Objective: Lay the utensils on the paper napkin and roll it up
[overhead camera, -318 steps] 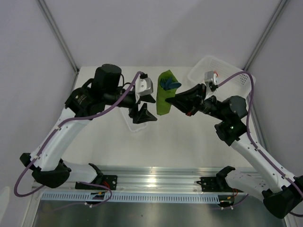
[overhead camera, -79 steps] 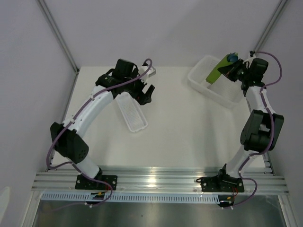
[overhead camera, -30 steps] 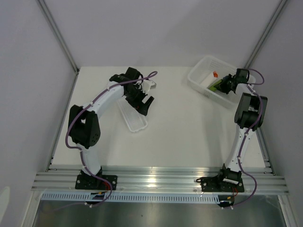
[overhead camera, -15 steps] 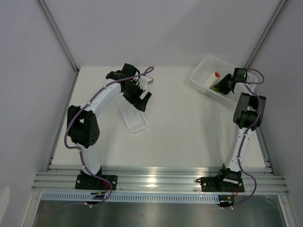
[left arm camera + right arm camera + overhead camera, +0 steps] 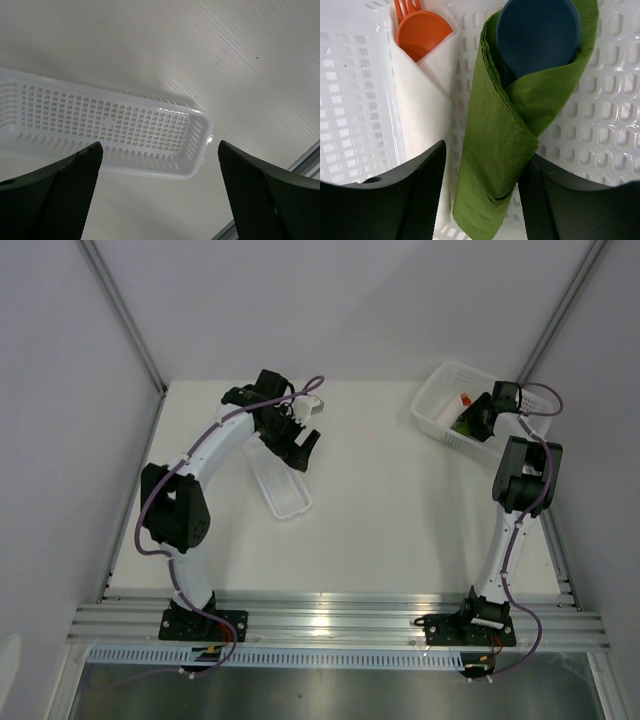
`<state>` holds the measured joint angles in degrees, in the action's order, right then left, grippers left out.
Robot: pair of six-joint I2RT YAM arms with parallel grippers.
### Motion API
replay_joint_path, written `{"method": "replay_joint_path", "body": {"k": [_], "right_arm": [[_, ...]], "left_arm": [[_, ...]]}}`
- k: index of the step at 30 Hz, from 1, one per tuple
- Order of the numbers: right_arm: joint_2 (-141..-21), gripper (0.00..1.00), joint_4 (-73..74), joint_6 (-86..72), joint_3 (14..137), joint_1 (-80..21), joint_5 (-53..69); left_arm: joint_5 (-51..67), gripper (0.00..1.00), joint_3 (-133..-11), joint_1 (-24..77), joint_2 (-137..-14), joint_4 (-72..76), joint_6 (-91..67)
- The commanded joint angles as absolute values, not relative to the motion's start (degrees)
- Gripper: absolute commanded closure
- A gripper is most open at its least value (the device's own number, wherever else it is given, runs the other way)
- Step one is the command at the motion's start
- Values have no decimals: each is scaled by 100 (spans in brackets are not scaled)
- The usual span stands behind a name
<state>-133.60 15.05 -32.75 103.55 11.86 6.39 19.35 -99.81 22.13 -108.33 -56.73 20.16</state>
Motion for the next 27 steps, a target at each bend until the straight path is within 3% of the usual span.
{"method": "replay_joint_path", "body": {"k": [1,10,17,27], "right_arm": [[-13219,39,2118,-3199,10415,1222,36],[-13148,38,2250,-3155,10310,1248,0],[-13166,41,2065,-3191,9958,1345,351],[-12534,42,1696,-3208,8623,1213,966]], "left_arm": [[2030,0,-10327,2118,-10810,-5713,2127],[2127,1,-10415,2109,-10845,-5678,2153],[2258,2,-11337,2118,-11355,-5818,2013],[2514,3,-11320,2144,-11382,-5660,1916]]}}
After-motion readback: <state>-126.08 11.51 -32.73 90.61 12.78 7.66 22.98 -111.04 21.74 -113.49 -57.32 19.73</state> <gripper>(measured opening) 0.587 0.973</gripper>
